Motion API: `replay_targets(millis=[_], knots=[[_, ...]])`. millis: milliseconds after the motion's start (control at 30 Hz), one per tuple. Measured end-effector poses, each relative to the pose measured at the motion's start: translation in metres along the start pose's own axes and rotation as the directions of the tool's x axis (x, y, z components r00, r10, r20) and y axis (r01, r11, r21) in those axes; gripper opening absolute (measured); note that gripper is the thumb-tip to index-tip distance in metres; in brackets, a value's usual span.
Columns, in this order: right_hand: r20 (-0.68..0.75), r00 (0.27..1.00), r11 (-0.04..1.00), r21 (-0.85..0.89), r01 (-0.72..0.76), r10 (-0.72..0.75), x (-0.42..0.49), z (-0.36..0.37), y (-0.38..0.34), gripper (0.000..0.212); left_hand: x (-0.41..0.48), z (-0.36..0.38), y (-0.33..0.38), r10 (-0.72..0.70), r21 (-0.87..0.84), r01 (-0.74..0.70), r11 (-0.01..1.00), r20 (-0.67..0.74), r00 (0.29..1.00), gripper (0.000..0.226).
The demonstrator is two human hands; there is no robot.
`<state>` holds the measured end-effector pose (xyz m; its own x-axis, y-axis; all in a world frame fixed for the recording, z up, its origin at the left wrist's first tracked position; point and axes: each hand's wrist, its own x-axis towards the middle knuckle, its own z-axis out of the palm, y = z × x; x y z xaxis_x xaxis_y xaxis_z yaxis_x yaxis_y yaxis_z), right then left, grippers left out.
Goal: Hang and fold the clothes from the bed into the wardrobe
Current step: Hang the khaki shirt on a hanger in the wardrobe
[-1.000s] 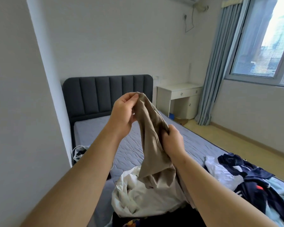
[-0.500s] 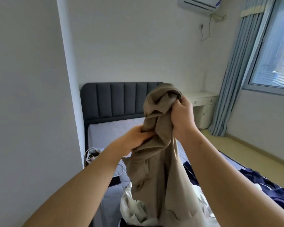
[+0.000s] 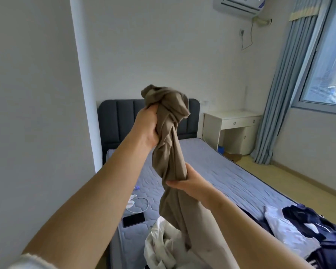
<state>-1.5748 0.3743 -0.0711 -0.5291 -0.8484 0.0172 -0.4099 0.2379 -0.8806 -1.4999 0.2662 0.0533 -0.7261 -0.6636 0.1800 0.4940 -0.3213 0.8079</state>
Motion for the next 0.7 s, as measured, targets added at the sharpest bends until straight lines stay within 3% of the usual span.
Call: replay_targets(millis=[67, 133, 233, 300, 433, 500, 567, 600, 633, 700], knots=[[-0.138, 0.99, 0.998, -0.055, 0.03, -0.037, 0.005, -0.003, -0.01, 0.026, 0.005, 0.009, 0.011, 0.042, 0.034, -0.042, 0.999, 0.005, 0.999, 0.016], [-0.235, 0.971, 0.999, -0.02, 0.047, -0.051, 0.008, -0.009, -0.025, 0.019, 0.01, 0.01, 0.018, 0.082, 0.048, -0.084, 0.995, 0.045, 0.996, 0.018], [-0.322, 0.946, 0.933, 0.348, 0.096, 0.023, 0.011, -0.016, -0.045, 0.021, 0.022, -0.005, 0.026, 0.095, 0.132, -0.125, 0.983, 0.214, 0.972, 0.035], [-0.342, 0.936, 0.816, 0.563, 0.13, 0.086, 0.015, -0.019, -0.06, 0.019, 0.026, -0.017, 0.026, 0.02, 0.328, -0.112, 0.938, 0.269, 0.963, 0.042], [-0.41, 0.906, 0.695, 0.682, 0.228, 0.104, 0.027, -0.027, -0.091, 0.018, 0.026, -0.026, 0.022, -0.022, 0.603, -0.044, 0.797, 0.102, 0.994, 0.048], [-0.457, 0.886, 0.668, 0.683, 0.295, 0.075, 0.033, -0.032, -0.101, 0.019, 0.025, -0.029, 0.019, 0.095, 0.696, -0.034, 0.717, -0.049, 0.994, 0.038], [-0.475, 0.879, 0.646, 0.686, 0.336, 0.047, 0.039, -0.032, -0.109, 0.023, 0.022, -0.034, 0.018, 0.301, 0.813, -0.108, 0.573, -0.086, 0.95, 0.027], [-0.47, 0.882, 0.636, 0.692, 0.342, 0.037, 0.041, -0.03, -0.112, 0.024, 0.019, -0.037, 0.018, 0.368, 0.824, -0.147, 0.547, -0.079, 0.927, 0.026], [-0.454, 0.89, 0.626, 0.703, 0.337, 0.03, 0.044, -0.027, -0.115, 0.024, 0.015, -0.042, 0.017, 0.351, 0.789, -0.165, 0.591, -0.068, 0.934, 0.024], [-0.402, 0.915, 0.596, 0.743, 0.305, 0.032, 0.048, -0.023, -0.119, 0.024, 0.004, -0.05, 0.017, 0.102, 0.617, -0.117, 0.779, 0.059, 0.993, 0.009]])
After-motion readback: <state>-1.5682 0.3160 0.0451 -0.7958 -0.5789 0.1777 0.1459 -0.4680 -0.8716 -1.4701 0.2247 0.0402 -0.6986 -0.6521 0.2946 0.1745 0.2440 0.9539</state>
